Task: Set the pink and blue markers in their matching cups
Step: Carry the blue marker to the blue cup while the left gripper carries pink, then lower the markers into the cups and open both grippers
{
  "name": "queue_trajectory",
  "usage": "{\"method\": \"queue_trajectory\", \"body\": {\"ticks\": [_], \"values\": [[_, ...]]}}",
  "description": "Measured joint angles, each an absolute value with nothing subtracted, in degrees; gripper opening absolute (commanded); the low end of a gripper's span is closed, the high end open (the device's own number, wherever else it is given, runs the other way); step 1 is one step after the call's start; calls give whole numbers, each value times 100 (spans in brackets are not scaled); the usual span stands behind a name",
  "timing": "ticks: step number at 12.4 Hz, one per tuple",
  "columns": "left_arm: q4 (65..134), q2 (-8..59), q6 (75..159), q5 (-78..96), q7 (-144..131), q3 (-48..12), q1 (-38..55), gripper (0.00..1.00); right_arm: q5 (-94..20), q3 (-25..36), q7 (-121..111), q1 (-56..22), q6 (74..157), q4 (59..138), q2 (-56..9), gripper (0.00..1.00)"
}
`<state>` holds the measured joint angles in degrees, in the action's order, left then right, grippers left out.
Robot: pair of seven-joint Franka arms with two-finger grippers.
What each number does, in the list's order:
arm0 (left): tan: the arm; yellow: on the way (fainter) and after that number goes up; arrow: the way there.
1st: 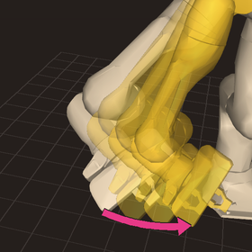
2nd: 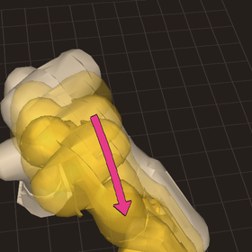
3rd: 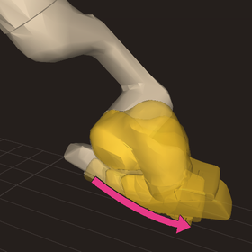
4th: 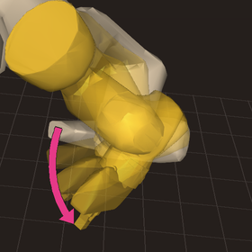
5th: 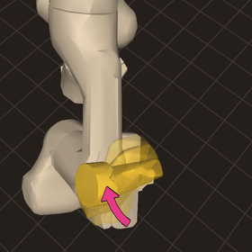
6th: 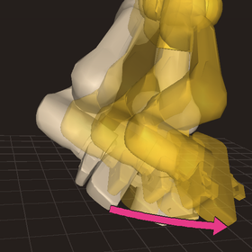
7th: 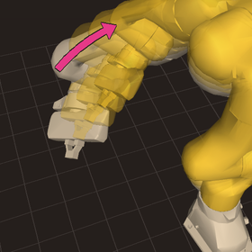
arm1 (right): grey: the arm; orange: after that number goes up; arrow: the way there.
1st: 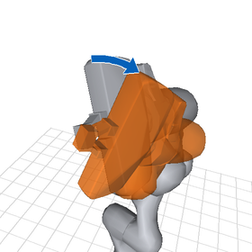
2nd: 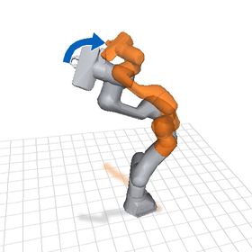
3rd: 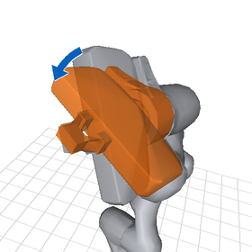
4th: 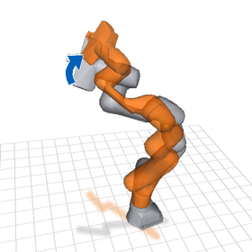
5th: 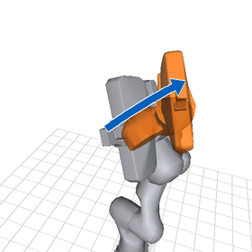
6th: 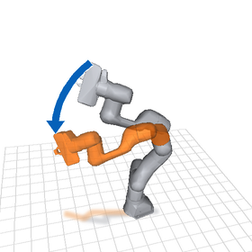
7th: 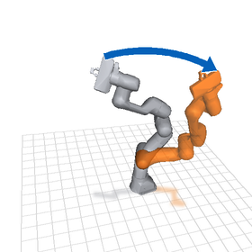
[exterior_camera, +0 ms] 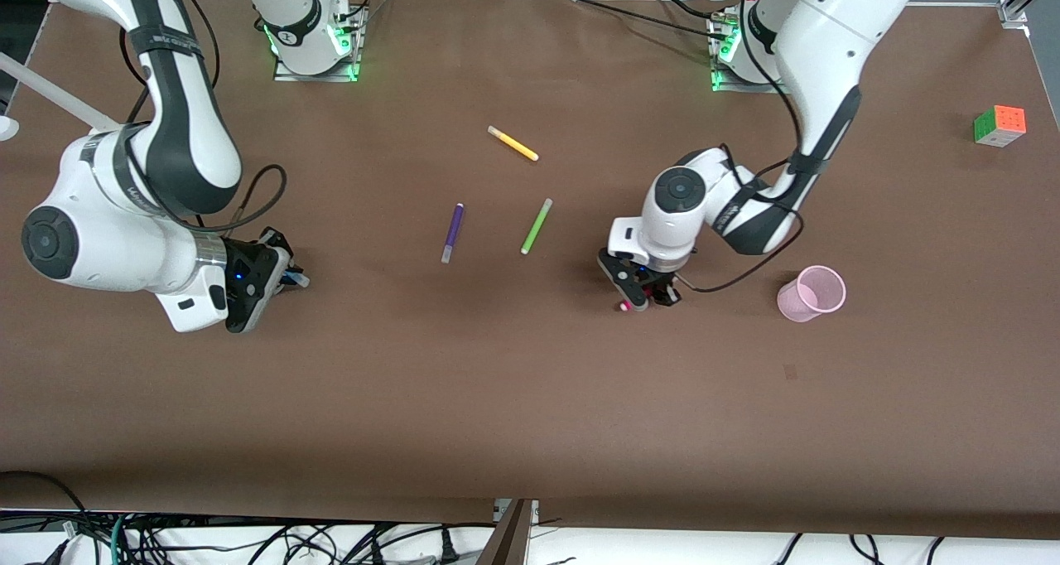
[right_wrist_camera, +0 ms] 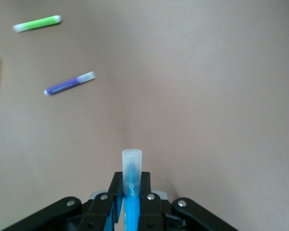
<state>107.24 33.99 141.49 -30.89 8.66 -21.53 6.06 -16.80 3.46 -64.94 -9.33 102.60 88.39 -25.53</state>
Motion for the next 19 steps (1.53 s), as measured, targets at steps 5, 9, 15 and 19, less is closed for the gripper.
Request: {"method": "queue_trajectory", "body": {"ticks": [5,9,15,19], "values": [[10247,2558,12152,-3074,1399,-2182,549,0,-2594,435,-8625,-120,9694,8868,-2627,4],[9329,2346,10466,-2391,1884,-2149,14,0,-3403,441,-10281,362,9302,8934,-2941,4],[8577,2359,9087,-505,-53,-2080,-969,0,-3664,440,-11349,823,8760,8936,-3278,4],[8580,2585,8880,983,-2155,-2063,-1533,0,-3794,440,-11939,1038,8602,8936,-3486,4]]}}
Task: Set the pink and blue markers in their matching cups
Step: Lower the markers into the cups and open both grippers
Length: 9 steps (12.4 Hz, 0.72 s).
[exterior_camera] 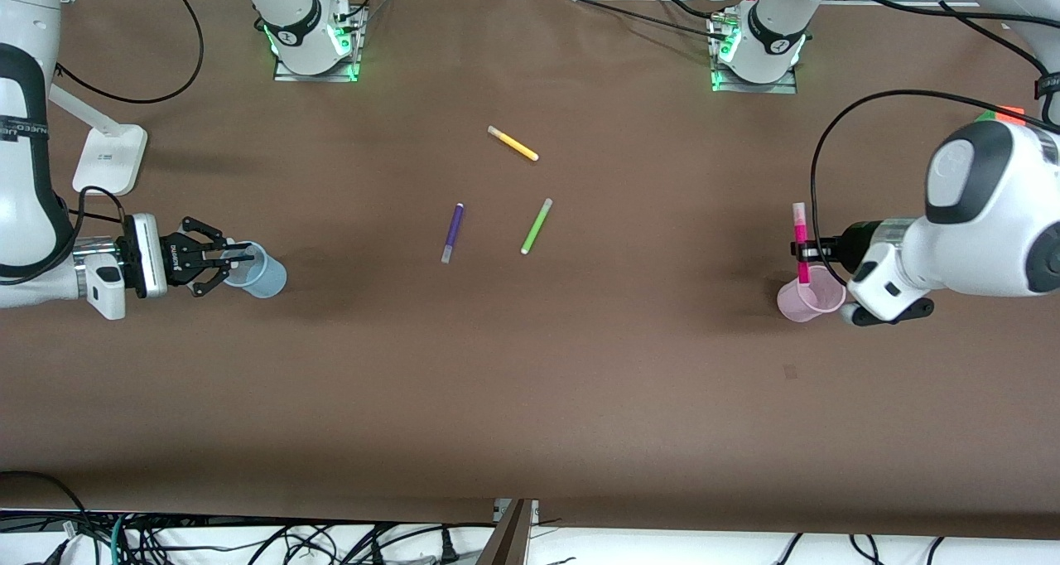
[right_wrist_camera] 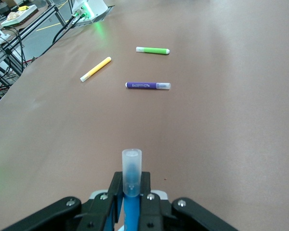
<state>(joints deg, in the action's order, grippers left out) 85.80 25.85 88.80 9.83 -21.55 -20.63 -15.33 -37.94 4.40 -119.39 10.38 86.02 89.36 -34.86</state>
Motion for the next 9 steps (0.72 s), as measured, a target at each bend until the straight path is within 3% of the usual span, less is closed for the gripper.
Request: {"method": "queue_trajectory", "body": {"ticks": [1,2,3,6,9], "values": [[8579,2648,8864,1360,-2717,-2063,-1654,0,-3798,440,-12050,1063,8599,8937,-3538,6],[8579,2706,8852,1723,-3364,-2062,-1803,0,-3804,440,-12148,1092,8596,8936,-3589,26],[8578,2728,8833,1970,-3820,-2063,-1928,0,-3815,440,-12192,1111,8592,8936,-3624,98],[8598,2895,8591,2961,-4378,-2040,-2539,0,-3865,440,-11831,1122,8572,8919,-3651,100],[8613,3617,8262,3721,-4066,-2035,-3430,0,-3910,403,-9887,1114,8395,8724,-3427,100]]}}
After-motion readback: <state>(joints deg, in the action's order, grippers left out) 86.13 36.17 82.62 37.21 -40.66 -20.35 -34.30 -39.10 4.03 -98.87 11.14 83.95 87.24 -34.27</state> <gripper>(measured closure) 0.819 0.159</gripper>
